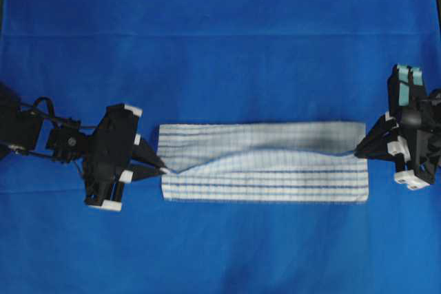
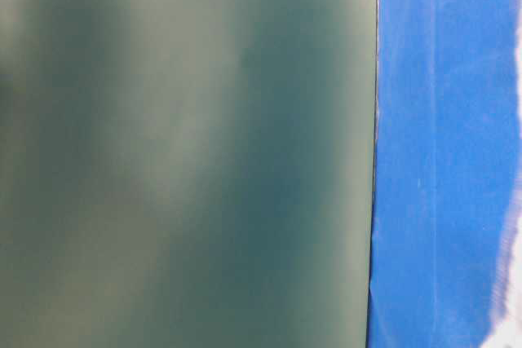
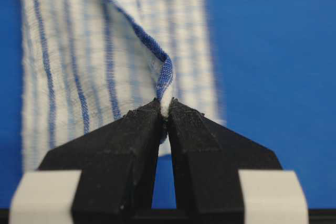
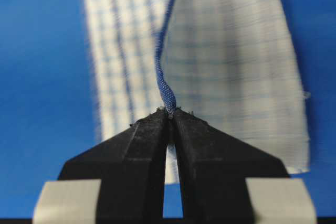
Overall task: Fold the blue towel.
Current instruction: 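Pull the top corners down toward the bottom edge with both grippers, then open both grippers to release the folded edge, then grasp the short left and right ends of the folded strip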
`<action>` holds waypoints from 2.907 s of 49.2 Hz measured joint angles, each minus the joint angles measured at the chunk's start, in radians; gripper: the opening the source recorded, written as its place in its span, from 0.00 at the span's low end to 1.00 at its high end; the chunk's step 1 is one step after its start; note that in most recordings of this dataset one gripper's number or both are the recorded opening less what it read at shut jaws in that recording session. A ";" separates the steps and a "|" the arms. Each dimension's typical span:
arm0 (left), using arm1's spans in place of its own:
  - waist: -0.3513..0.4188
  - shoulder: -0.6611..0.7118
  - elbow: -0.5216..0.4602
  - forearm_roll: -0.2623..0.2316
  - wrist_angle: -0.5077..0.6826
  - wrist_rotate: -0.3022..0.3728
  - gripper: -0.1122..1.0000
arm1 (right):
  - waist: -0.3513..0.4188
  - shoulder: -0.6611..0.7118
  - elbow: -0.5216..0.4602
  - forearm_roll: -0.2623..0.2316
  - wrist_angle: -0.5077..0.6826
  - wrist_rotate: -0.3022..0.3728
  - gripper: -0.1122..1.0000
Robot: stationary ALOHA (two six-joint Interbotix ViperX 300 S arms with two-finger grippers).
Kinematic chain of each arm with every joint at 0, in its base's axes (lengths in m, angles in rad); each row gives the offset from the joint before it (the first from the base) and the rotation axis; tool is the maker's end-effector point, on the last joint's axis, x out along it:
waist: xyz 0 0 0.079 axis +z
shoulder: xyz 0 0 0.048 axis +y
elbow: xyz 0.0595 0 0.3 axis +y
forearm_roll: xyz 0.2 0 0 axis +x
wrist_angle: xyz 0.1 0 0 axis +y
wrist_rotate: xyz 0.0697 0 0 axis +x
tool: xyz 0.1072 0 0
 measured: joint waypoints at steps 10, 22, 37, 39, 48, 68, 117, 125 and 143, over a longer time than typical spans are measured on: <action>-0.061 0.003 -0.002 0.000 0.000 -0.012 0.13 | 0.067 0.028 0.000 0.031 0.005 0.000 0.15; -0.057 0.025 -0.026 0.000 0.009 -0.011 0.13 | 0.074 0.100 -0.002 0.060 0.006 0.000 0.15; -0.044 0.054 -0.069 0.000 0.084 -0.012 0.25 | 0.078 0.124 -0.017 0.080 0.006 0.000 0.15; -0.043 0.055 -0.075 0.000 0.089 -0.011 0.32 | 0.078 0.124 -0.020 0.081 0.005 0.000 0.16; -0.043 0.058 -0.083 0.000 0.107 -0.011 0.68 | 0.078 0.121 -0.052 0.081 0.008 -0.003 0.51; 0.051 -0.006 -0.078 0.002 0.184 0.005 0.71 | 0.000 -0.005 -0.064 -0.008 0.034 -0.005 0.66; 0.232 0.192 -0.044 0.002 0.117 0.009 0.71 | -0.213 0.330 -0.041 -0.126 -0.020 -0.006 0.64; 0.232 0.193 -0.043 0.002 0.117 0.009 0.69 | -0.212 0.334 -0.041 -0.126 -0.025 -0.009 0.52; 0.227 0.192 -0.046 0.002 0.172 0.009 0.13 | -0.213 0.330 -0.041 -0.126 0.006 -0.021 0.12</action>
